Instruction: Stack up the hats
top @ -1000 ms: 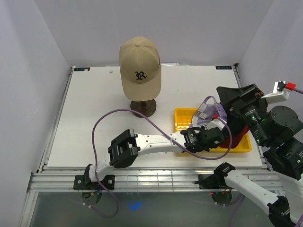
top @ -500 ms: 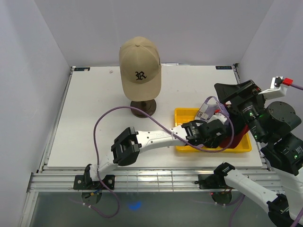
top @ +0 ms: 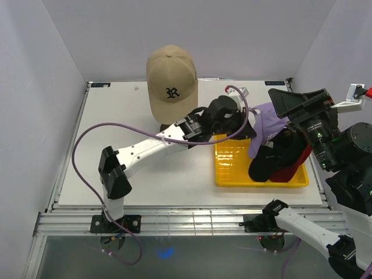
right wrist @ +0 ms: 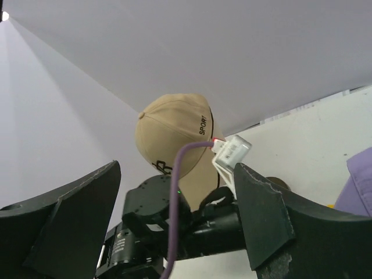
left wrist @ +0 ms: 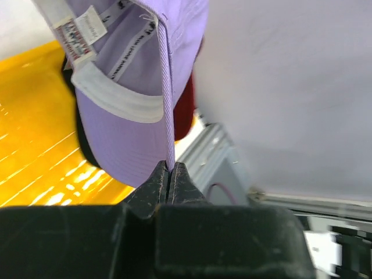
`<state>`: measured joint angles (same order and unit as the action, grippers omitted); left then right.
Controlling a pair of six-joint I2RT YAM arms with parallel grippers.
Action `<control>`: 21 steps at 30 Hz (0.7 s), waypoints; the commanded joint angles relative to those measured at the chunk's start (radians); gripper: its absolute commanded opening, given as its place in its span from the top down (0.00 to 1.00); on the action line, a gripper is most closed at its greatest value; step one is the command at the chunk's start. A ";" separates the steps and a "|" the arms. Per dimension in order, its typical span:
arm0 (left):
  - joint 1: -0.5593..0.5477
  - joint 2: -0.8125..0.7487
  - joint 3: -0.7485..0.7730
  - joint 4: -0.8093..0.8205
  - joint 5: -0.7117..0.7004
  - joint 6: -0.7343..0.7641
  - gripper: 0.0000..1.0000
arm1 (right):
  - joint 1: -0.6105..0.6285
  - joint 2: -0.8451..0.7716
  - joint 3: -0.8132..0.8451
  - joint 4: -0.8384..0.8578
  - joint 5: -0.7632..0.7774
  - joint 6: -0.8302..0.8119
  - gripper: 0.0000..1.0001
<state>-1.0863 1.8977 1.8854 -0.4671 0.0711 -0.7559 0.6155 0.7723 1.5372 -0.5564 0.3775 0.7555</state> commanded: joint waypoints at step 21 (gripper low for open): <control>0.385 -0.233 0.058 0.455 0.256 -0.353 1.00 | 0.000 0.039 -0.092 0.216 -0.192 0.169 0.17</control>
<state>-0.7219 1.7409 1.9015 -0.1101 0.2806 -1.0634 0.6155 0.8307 1.5085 -0.3851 0.1963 0.8867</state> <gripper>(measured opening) 0.022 0.831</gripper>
